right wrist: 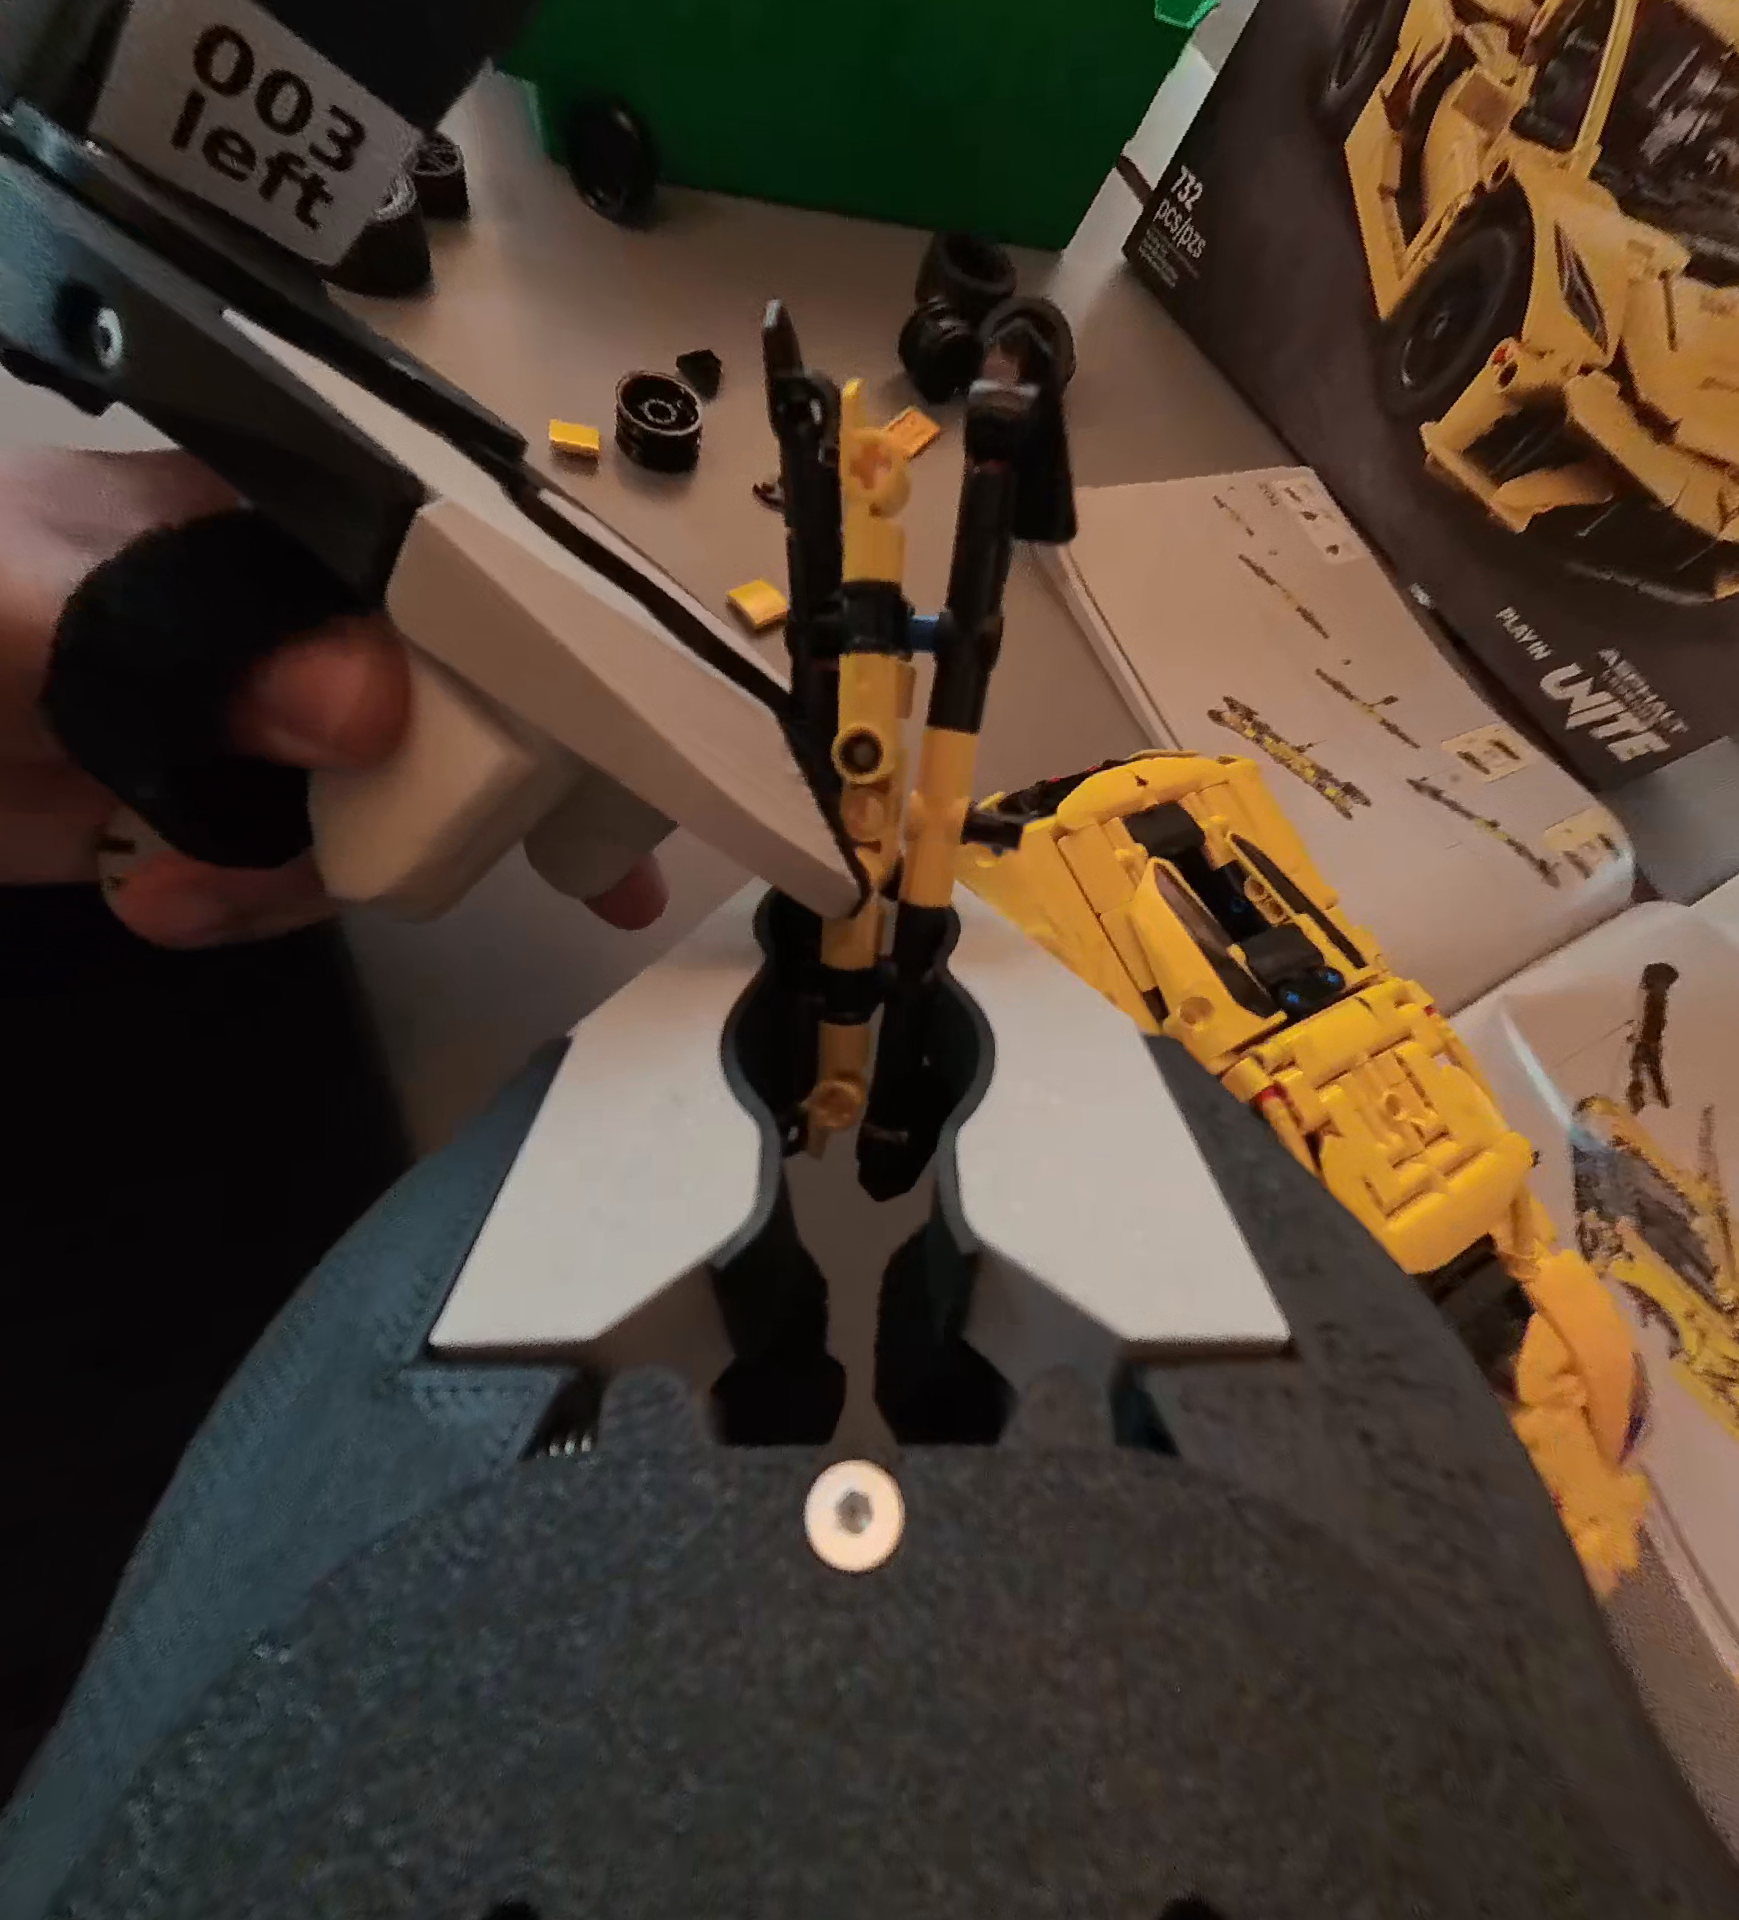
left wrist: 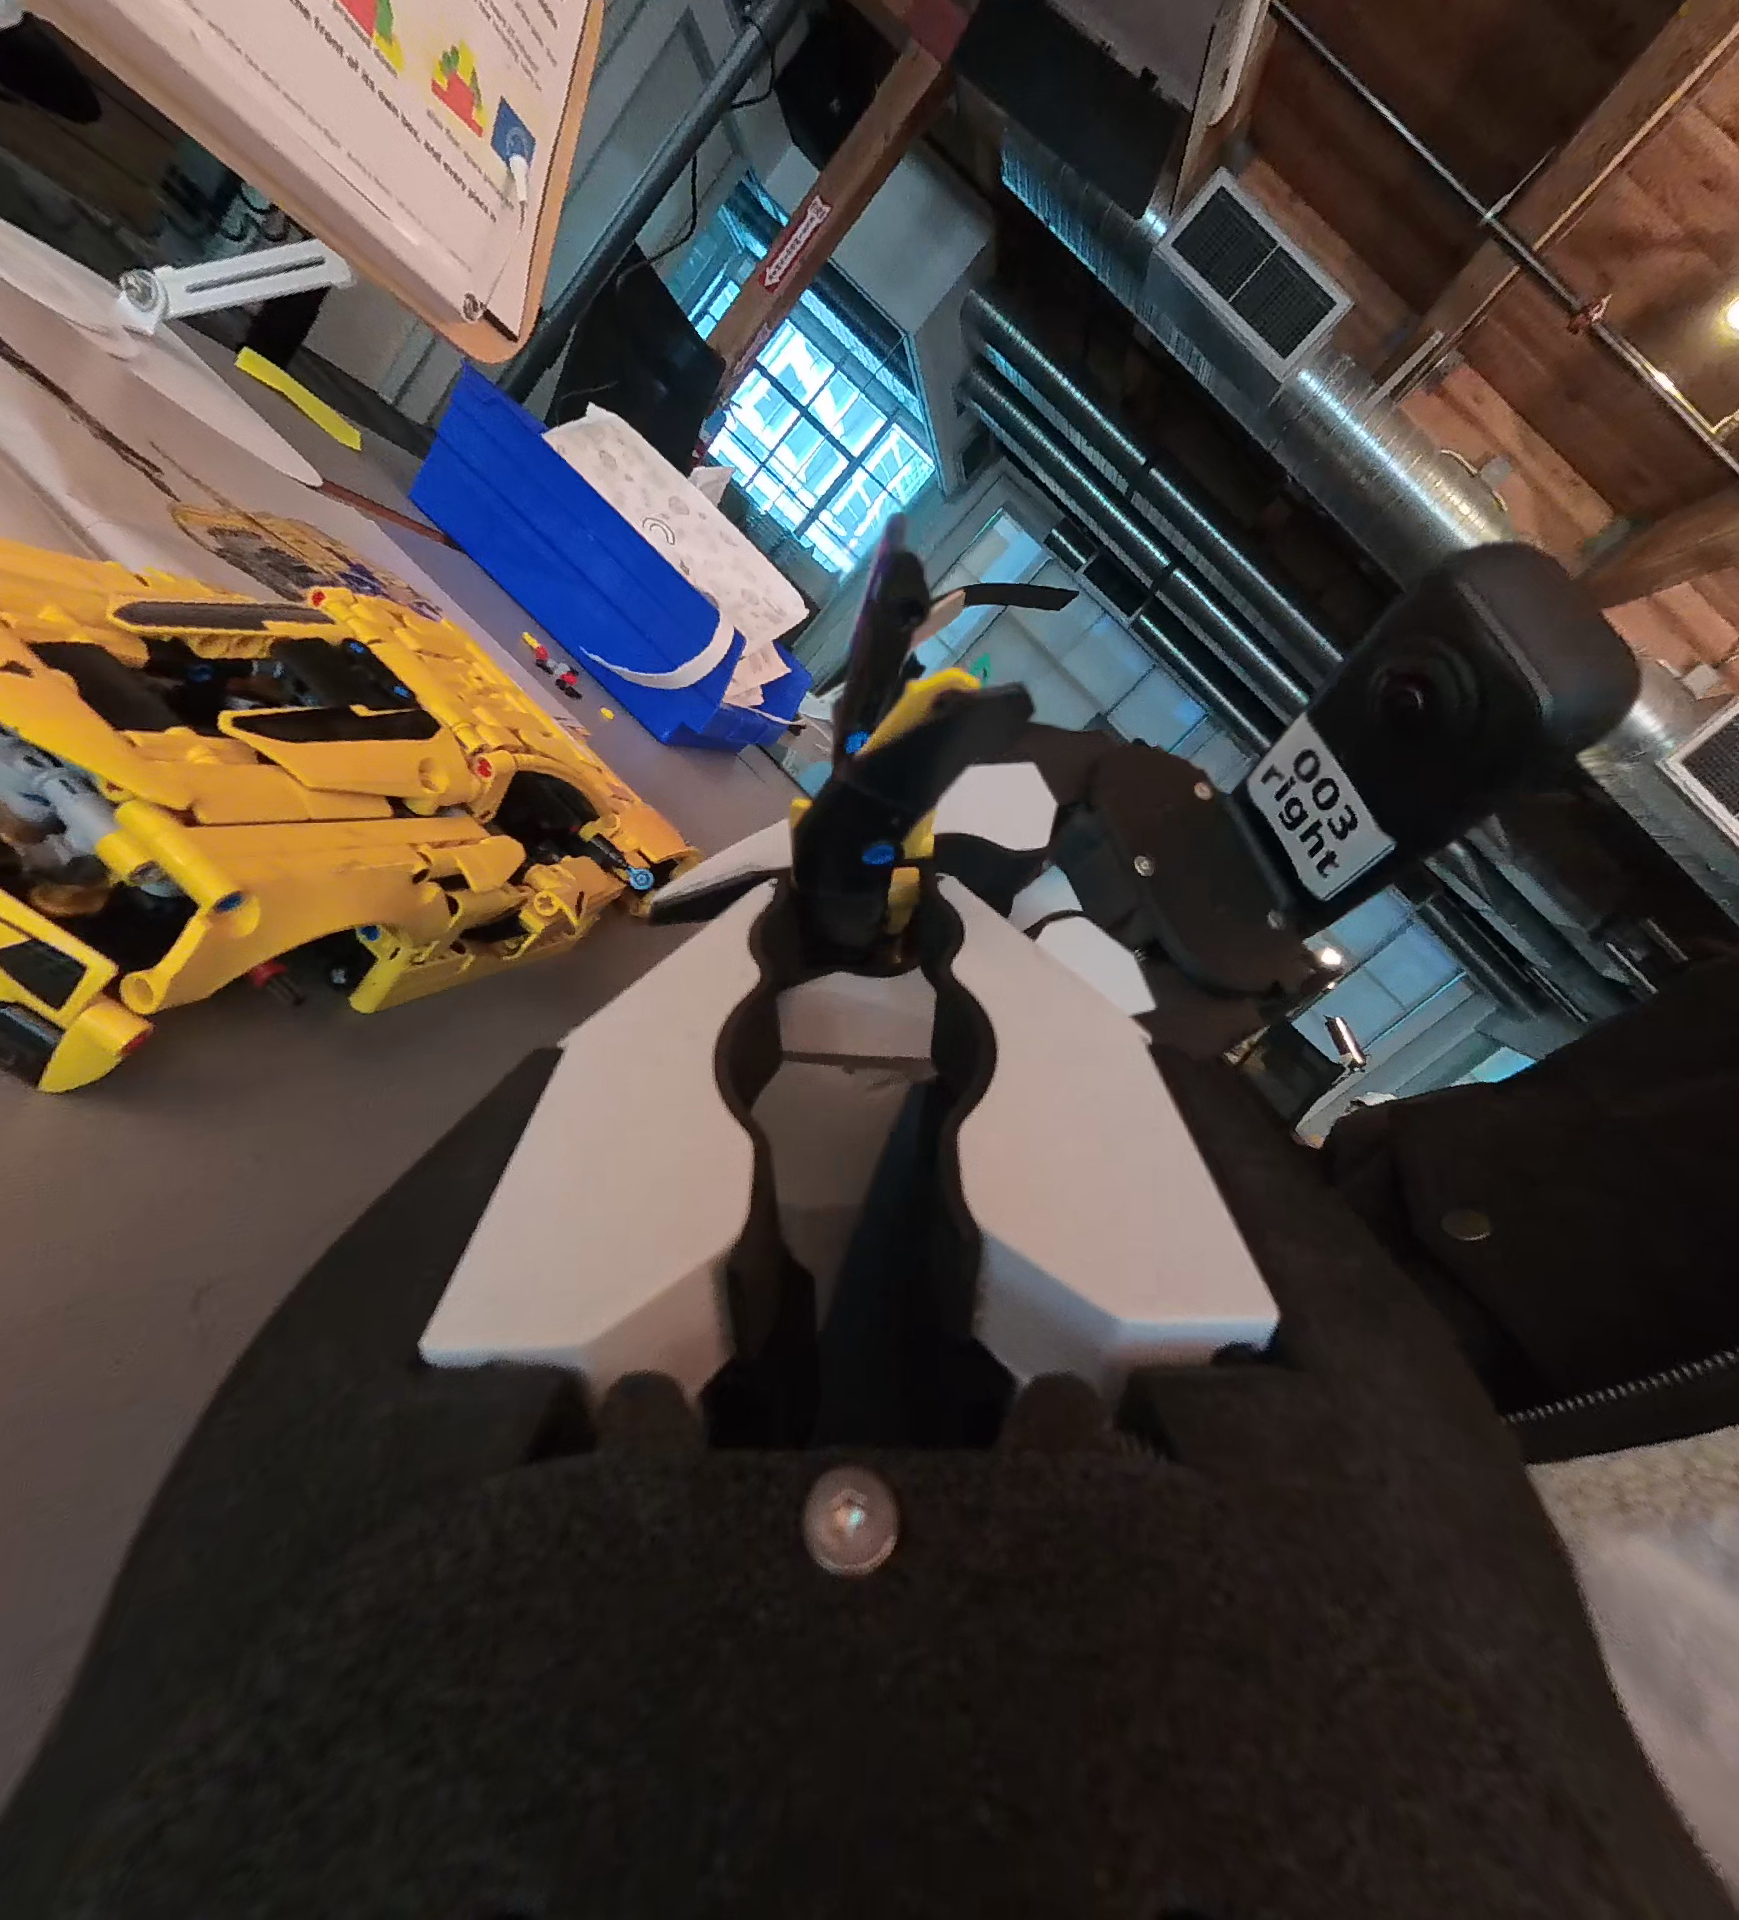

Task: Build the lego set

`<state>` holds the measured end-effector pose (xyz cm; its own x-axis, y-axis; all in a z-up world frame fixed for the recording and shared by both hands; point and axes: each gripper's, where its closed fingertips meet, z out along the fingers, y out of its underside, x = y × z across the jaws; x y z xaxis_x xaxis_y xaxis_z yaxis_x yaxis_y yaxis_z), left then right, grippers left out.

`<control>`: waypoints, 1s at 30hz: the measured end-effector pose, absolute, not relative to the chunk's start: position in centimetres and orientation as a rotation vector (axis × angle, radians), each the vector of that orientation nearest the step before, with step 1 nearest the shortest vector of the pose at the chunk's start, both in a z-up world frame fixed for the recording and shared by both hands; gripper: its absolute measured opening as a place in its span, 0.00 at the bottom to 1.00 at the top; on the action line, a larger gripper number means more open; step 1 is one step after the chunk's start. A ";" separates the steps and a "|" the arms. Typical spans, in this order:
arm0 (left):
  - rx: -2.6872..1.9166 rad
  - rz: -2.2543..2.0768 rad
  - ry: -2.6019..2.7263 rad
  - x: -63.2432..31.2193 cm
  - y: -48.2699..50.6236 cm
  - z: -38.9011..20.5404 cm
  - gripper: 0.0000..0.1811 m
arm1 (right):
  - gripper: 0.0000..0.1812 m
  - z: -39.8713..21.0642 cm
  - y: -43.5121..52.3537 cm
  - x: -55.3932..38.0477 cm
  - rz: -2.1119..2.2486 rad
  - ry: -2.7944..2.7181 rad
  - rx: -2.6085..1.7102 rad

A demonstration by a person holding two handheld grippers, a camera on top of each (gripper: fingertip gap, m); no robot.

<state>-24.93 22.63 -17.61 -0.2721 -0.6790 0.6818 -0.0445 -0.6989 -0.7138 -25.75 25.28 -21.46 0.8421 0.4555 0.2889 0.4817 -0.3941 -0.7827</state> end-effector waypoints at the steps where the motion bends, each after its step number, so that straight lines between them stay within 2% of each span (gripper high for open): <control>1: -1.565 -2.017 0.897 -24.9 22.6 -17.7 0.13 | 0.12 -21.7 25.2 -25.7 -0.028 -0.690 -2.062; 5: -1.532 -2.030 0.825 -25.4 23.7 -17.1 0.16 | 0.11 -22.3 24.6 -24.2 -0.179 -0.806 -2.089; 10: -1.515 -1.972 0.833 -25.5 23.9 -17.1 0.12 | 0.12 -22.3 24.0 -23.8 -0.208 -0.825 -2.073; 14: -1.540 -2.014 0.783 -25.7 24.5 -17.1 0.11 | 0.29 -20.8 24.2 -23.3 -0.312 -0.767 -1.997; 17: -1.531 -1.979 0.851 -25.4 23.7 -17.2 0.11 | 0.32 -19.6 24.1 -24.7 -0.371 -0.809 -1.918; 19: -1.510 -1.959 0.902 -25.3 23.0 -17.2 0.11 | 0.31 -19.7 24.1 -25.7 -0.362 -0.839 -1.916; 22: -1.502 -1.936 0.932 -25.3 22.7 -17.2 0.10 | 0.18 -20.1 24.5 -25.2 -0.383 -0.827 -1.949; 30: -1.477 -1.948 0.958 -25.2 22.2 -17.0 0.11 | 0.14 -19.9 24.1 -25.3 -0.400 -0.907 -1.923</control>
<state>-25.24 22.16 -17.02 -0.2782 -0.7499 0.6002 -0.0175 -0.6208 -0.7837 -25.26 24.15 -19.85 0.6729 0.4273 0.6038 0.7340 -0.2843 -0.6168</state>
